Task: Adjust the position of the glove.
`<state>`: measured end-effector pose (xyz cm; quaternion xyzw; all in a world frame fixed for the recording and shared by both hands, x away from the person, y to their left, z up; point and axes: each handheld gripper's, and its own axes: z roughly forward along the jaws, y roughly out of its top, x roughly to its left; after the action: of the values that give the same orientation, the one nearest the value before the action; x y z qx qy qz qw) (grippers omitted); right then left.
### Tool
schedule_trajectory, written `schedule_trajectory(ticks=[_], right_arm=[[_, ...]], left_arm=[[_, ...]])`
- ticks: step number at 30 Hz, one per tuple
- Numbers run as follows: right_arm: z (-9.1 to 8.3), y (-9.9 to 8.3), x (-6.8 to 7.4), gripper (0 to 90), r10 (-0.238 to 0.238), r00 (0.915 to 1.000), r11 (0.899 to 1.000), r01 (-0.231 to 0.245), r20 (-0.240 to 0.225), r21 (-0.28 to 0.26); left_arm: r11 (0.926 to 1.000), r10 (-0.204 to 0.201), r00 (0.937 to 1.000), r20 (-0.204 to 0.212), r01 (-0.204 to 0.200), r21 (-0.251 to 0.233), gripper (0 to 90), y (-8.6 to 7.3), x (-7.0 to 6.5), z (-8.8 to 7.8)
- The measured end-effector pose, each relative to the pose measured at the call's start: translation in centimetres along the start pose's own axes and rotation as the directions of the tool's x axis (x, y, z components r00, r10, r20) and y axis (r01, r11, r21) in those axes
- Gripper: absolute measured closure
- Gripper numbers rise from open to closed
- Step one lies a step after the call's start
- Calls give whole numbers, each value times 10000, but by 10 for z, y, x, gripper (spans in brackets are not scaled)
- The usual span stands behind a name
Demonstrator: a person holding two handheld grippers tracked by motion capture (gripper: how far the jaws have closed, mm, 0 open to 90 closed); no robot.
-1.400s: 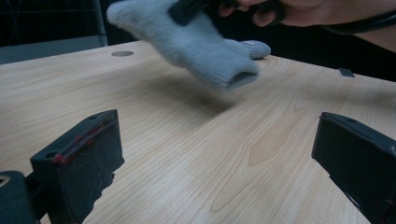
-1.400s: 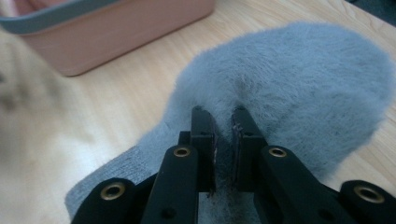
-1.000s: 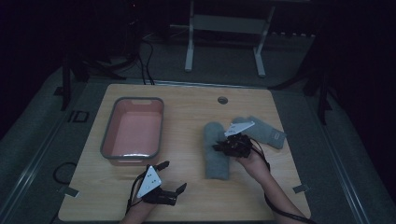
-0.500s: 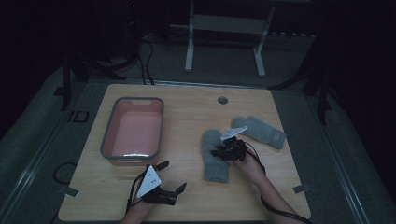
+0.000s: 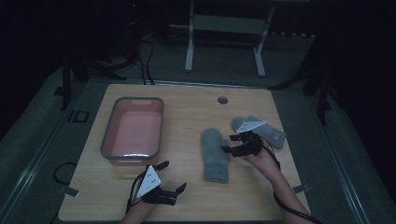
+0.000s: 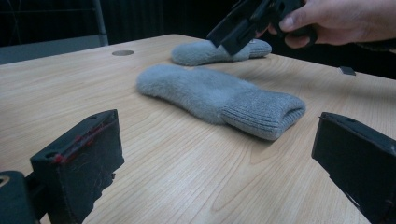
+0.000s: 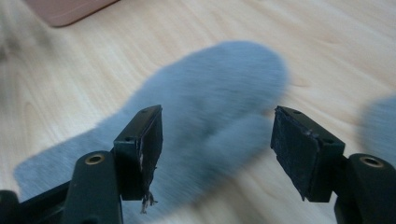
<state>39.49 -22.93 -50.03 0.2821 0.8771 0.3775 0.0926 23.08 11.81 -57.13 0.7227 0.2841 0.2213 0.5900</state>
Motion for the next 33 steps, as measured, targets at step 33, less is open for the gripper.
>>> schedule_trajectory(ticks=[33], right_arm=[[-19, -37, -131, 477, -233, 9857, 9790, -113, 1669, 2033]], left_arm=[[10000, 81, 10000, -23, -81, 40, 21, 0, -1, 1]])
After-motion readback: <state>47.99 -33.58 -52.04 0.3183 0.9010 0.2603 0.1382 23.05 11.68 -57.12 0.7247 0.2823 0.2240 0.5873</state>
